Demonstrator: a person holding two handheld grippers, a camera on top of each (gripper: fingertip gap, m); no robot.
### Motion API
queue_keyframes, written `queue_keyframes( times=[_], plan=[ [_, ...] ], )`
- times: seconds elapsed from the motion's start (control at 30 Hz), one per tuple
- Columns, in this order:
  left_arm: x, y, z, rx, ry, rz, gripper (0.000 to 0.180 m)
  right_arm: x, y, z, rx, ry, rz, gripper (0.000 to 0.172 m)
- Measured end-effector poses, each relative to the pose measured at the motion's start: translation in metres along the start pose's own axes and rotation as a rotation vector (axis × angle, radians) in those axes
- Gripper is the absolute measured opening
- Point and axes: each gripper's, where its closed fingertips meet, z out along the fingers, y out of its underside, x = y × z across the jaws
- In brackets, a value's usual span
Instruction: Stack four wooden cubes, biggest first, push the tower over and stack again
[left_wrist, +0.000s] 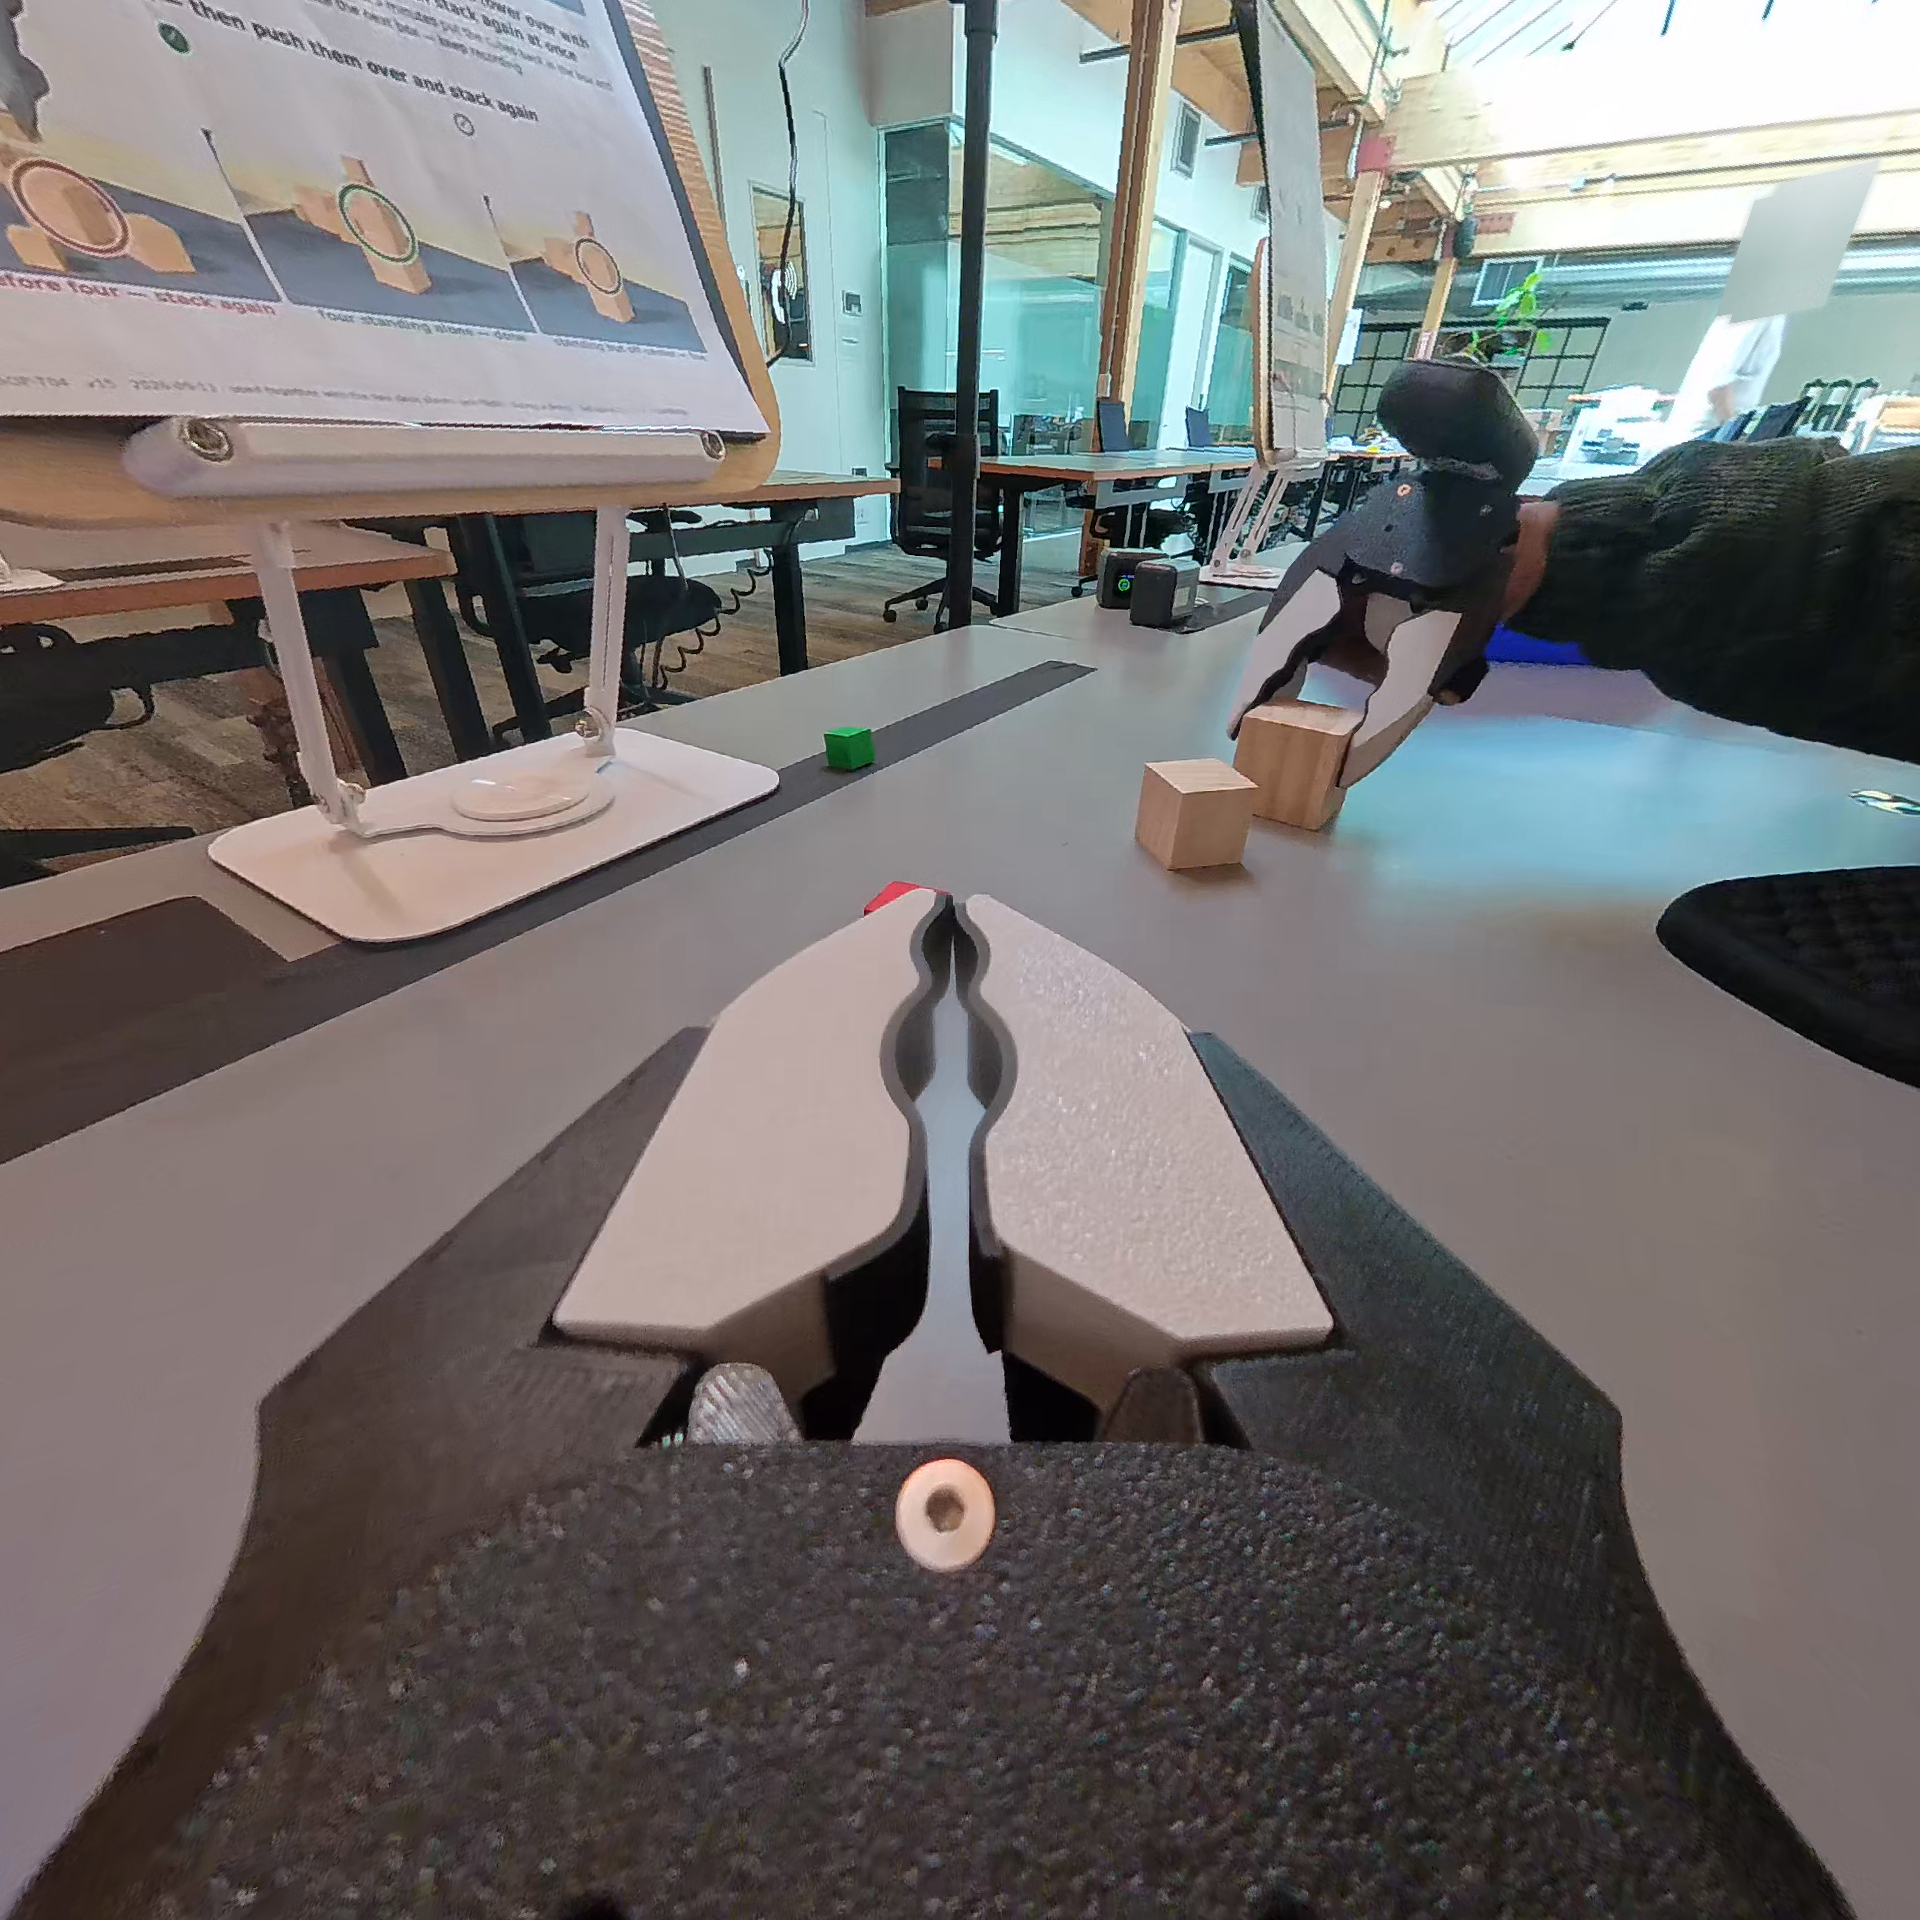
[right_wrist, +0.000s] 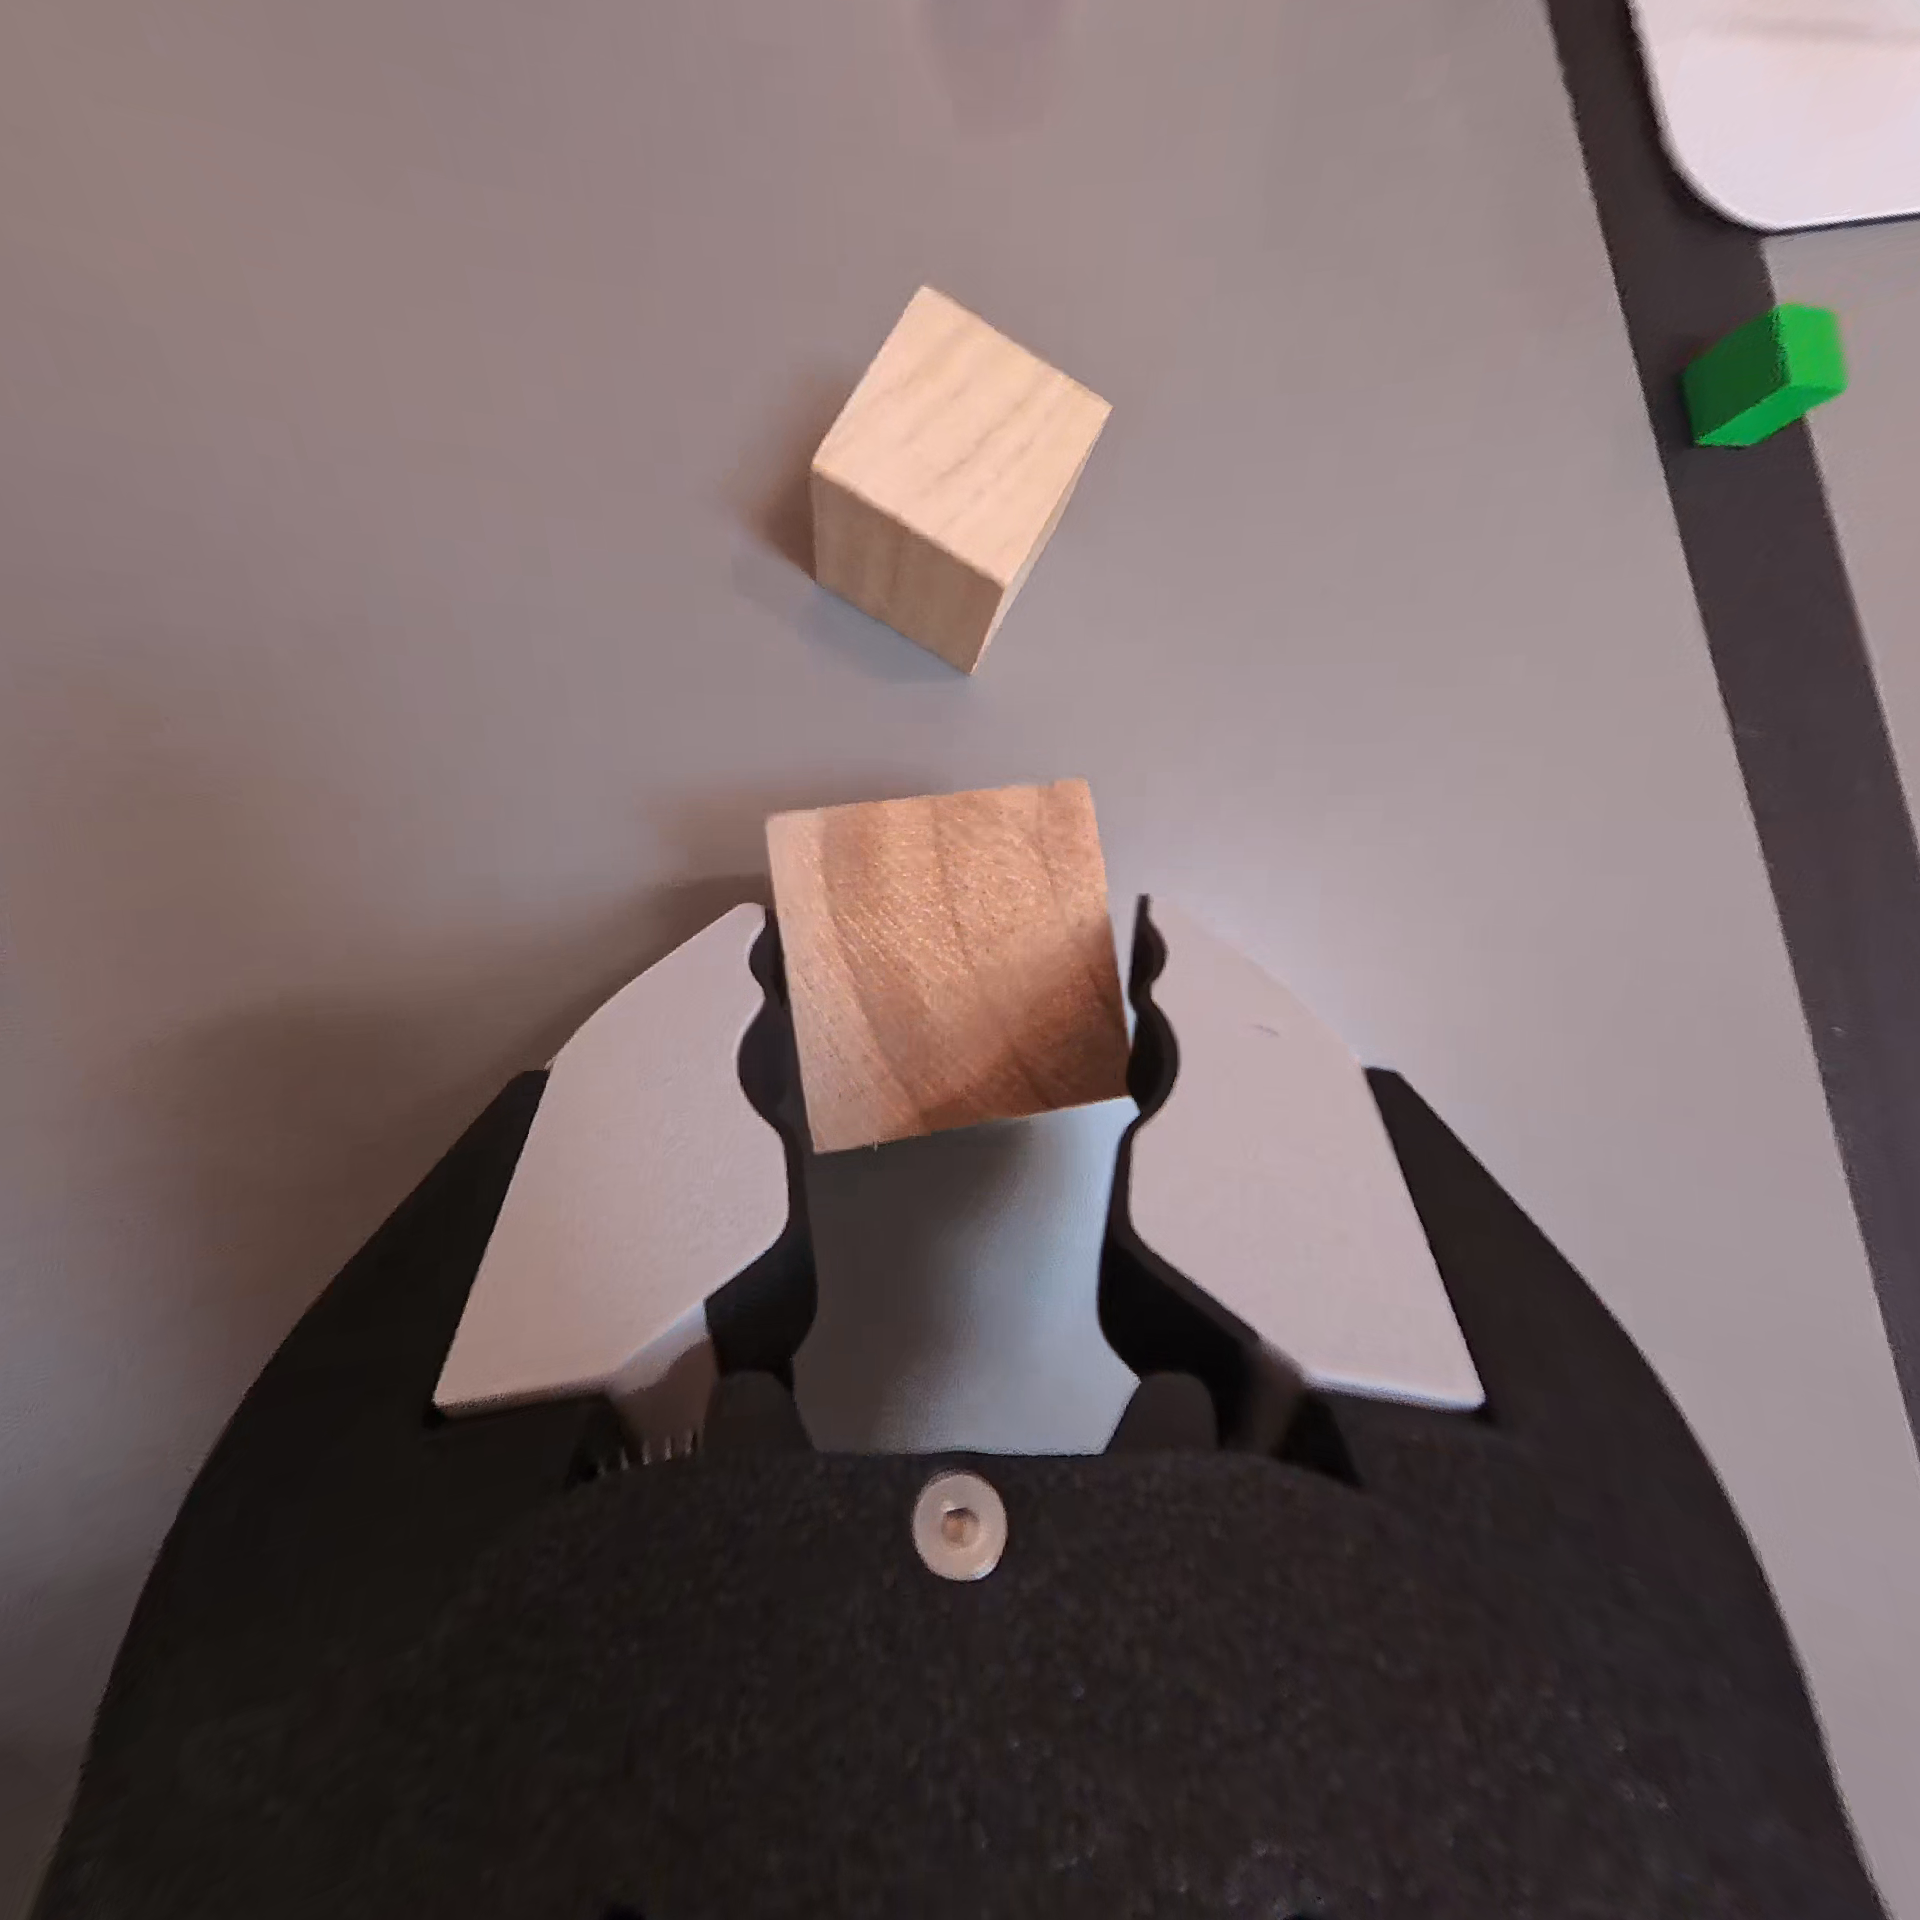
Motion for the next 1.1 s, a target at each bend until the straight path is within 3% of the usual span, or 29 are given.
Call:
queue_keyframes(
  times=[0.13,0.2,0.3,0.4,0.6,0.63,0.67,0.73,0.93,1.1],
  plan=[
    [0.000,0.000,-0.001,-0.004,0.002,-0.004,0.000,0.003,-0.043,-0.021,0.143,0.093,0.097,0.070],
    [0.000,0.000,-0.001,-0.002,-0.003,-0.003,0.000,0.002,-0.059,-0.026,0.138,0.156,0.130,0.069],
    [0.000,0.000,0.000,-0.006,-0.005,0.000,0.000,0.000,-0.060,-0.013,-0.040,0.211,0.222,0.067],
    [0.001,0.000,0.000,-0.006,-0.008,0.010,0.000,-0.006,-0.074,0.006,-0.129,0.143,0.331,0.064],
    [0.001,-0.002,-0.002,-0.010,-0.016,0.015,0.000,0.001,-0.067,0.044,-0.424,0.107,0.326,0.067],
    [0.001,-0.002,-0.002,-0.011,-0.015,0.014,0.000,-0.001,-0.063,0.050,-0.472,0.101,0.316,0.064],
    [0.001,-0.002,-0.002,-0.012,-0.015,0.013,0.000,0.000,-0.059,0.055,-0.509,0.116,0.301,0.049],
    [0.001,-0.002,-0.001,-0.014,-0.015,0.011,0.000,0.002,-0.059,0.056,-0.532,0.129,0.270,0.046],
    [-0.001,-0.003,-0.002,-0.010,-0.026,0.008,0.000,0.009,-0.090,-0.002,-0.400,0.103,0.090,0.046],
    [-0.001,-0.001,-0.001,-0.019,-0.029,0.019,0.000,0.012,-0.061,-0.052,-0.407,0.030,-0.107,0.046]
  ],
)
